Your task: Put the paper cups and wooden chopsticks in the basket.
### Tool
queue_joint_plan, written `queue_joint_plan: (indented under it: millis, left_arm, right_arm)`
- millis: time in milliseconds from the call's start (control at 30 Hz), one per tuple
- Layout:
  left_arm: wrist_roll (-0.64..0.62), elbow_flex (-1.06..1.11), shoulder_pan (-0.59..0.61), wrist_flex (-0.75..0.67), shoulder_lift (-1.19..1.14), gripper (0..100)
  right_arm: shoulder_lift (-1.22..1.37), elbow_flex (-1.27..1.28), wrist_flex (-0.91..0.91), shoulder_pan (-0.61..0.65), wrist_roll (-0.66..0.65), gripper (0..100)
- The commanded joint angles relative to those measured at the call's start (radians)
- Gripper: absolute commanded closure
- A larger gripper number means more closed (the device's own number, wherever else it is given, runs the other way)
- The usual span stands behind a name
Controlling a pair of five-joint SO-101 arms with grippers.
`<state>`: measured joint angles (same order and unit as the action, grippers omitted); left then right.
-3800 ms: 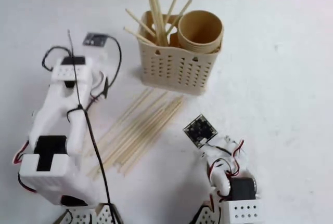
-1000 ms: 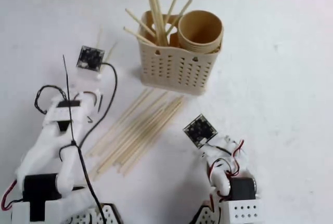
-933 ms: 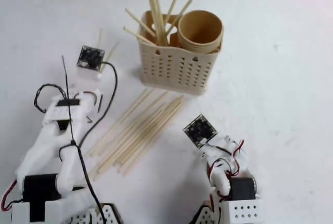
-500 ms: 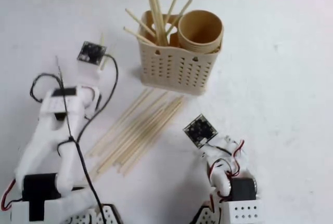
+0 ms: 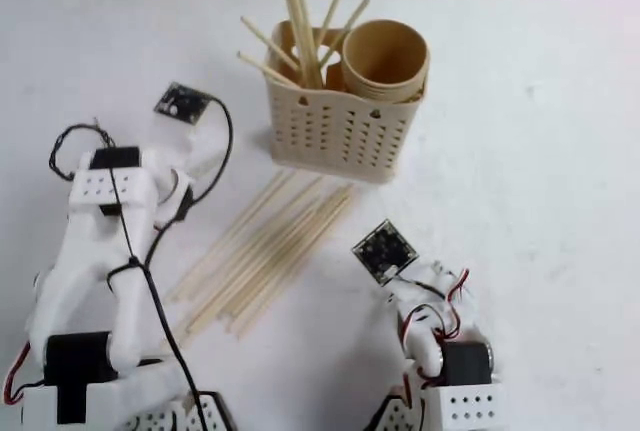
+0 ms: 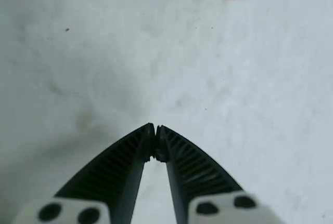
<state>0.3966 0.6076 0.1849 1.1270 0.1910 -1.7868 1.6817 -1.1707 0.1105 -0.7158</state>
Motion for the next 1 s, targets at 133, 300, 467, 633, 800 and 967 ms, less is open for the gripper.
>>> queue_joint_plan:
  millis: [133, 300, 467, 633, 800, 967]
  left_arm:
    - [0.064, 0.103, -0.001, -0.037, 0.008, 87]
    - [0.066, 0.083, 0.038, -0.02, 0.013, 86]
    - [0.058, -0.015, 0.067, 0.029, 0.013, 86]
    - [-0.012, -0.092, -0.01, -0.02, 0.005, 86]
    - [-0.068, -0.046, -0.116, -0.195, -0.051, 86]
    - [-0.072, -0.091, -0.128, -0.29, -0.251, 86]
  right_arm:
    - [-0.004, 0.009, -0.001, 0.007, -0.011, 98.0]
    - [-0.004, 0.009, -0.001, 0.007, -0.011, 98.0]
    - [-0.004, 0.009, 0.001, 0.007, -0.011, 98.0]
    - [-0.004, 0.009, 0.001, 0.007, -0.011, 98.0]
    - [-0.004, 0.009, -0.001, 0.007, -0.011, 98.0]
    - [-0.004, 0.009, -0.001, 0.007, -0.011, 98.0]
